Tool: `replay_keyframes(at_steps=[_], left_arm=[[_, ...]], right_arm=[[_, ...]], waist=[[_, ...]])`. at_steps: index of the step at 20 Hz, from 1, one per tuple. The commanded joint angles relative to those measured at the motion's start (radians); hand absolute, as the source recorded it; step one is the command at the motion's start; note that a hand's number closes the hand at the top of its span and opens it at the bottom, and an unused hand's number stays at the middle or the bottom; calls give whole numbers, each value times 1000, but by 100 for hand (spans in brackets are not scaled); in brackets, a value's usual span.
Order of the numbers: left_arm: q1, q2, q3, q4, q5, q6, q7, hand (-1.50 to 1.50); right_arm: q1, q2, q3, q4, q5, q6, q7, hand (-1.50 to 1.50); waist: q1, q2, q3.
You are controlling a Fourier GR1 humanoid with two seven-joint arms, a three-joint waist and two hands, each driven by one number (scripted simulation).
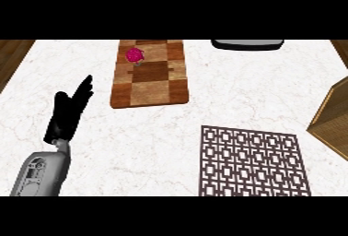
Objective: Pick the squash from the placemat and place it in the basket
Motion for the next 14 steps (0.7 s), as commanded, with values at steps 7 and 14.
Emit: replay_keyframes(at_steps=[7,14], left_arm=[[37,-11,-2,19,0,-4,-51,0],[22,-23,-28,-25,-18,5,-17,0]], right_arm=[[-158,-113,-152,379,-46,85,34,-150],[-133,-192,-178,542,-40,162,-9,-150]], waist=[[9,5,1],[27,15,8]])
